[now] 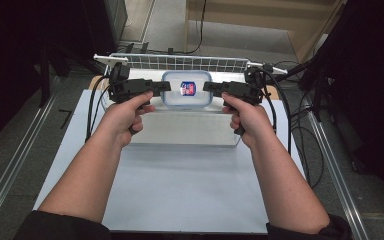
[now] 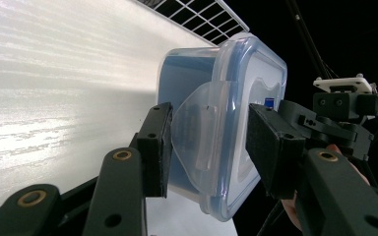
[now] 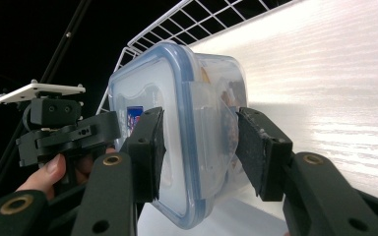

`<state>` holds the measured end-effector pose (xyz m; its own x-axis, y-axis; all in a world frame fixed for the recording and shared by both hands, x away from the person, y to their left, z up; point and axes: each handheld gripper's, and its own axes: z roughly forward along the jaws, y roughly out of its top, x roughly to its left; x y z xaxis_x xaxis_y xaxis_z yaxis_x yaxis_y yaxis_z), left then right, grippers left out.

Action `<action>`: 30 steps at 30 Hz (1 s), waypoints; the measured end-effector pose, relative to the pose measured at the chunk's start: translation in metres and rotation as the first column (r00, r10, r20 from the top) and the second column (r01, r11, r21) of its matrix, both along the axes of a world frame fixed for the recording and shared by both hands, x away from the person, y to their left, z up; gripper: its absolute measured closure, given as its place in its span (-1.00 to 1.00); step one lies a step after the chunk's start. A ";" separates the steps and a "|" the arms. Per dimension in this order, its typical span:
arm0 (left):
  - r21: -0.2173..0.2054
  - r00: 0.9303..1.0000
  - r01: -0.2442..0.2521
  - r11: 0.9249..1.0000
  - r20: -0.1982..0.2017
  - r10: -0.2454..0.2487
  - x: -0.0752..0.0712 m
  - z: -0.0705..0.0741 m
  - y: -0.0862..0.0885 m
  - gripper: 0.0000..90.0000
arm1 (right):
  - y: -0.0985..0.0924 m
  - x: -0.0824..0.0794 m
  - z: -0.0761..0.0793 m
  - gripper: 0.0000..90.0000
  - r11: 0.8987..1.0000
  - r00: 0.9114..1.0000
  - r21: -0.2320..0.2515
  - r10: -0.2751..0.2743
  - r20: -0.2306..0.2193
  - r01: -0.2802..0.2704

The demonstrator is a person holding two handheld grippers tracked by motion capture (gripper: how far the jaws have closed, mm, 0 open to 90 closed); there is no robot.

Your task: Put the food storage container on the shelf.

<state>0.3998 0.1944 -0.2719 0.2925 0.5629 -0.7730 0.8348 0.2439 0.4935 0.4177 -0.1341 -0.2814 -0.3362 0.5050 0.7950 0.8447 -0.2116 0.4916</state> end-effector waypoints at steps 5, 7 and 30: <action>0.006 1.000 -0.008 1.000 0.021 0.008 0.003 -0.002 -0.001 0.19 | 0.001 0.005 -0.004 0.20 1.000 1.000 0.005 -0.006 -0.009 0.006; 0.006 0.999 -0.009 1.000 0.041 0.009 0.005 -0.004 -0.002 0.19 | 0.001 0.007 -0.005 0.19 1.000 1.000 0.010 -0.012 -0.007 0.012; 0.038 0.998 -0.022 0.999 0.067 0.019 0.013 -0.010 -0.007 0.02 | 0.004 0.016 -0.014 0.00 1.000 1.000 0.003 -0.020 -0.007 0.020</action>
